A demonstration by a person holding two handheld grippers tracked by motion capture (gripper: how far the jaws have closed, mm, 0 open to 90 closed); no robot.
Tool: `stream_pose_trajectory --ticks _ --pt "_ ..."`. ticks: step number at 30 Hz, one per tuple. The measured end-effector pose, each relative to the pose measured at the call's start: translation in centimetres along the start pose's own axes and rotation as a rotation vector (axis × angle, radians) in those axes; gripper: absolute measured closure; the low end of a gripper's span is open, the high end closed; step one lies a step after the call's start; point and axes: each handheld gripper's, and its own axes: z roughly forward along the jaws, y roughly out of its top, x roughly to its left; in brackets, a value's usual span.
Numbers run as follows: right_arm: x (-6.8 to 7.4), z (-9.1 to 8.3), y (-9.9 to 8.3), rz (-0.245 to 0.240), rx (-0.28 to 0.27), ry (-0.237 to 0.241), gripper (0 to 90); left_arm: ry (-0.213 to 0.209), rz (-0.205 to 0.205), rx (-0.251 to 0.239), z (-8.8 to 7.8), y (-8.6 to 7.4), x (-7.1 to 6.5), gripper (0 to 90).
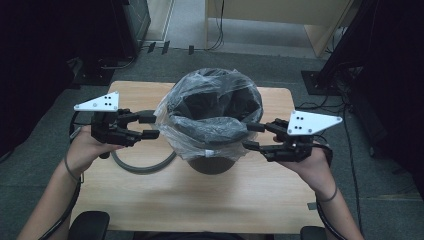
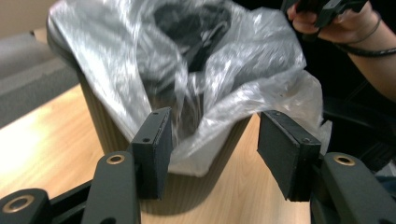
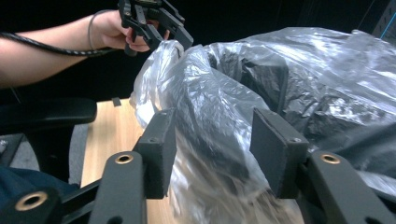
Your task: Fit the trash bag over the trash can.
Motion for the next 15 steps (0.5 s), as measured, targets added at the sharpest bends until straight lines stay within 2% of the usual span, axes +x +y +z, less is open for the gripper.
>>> stream_pose_trajectory --ticks 3,7,15 --pt "0.1 1.1 0.3 -0.027 0.010 -0.005 47.4 0.014 -0.028 -0.016 -0.5 -0.5 0.7 44.4" --pt "-0.2 2.2 0.6 -0.022 0.030 -0.006 47.5 0.032 -0.055 -0.057 -1.3 -0.2 1.5 44.8" --pt "-0.2 3.7 0.0 -0.026 0.074 0.028 48.1 0.089 -0.006 -0.033 0.3 2.8 2.7 44.7"
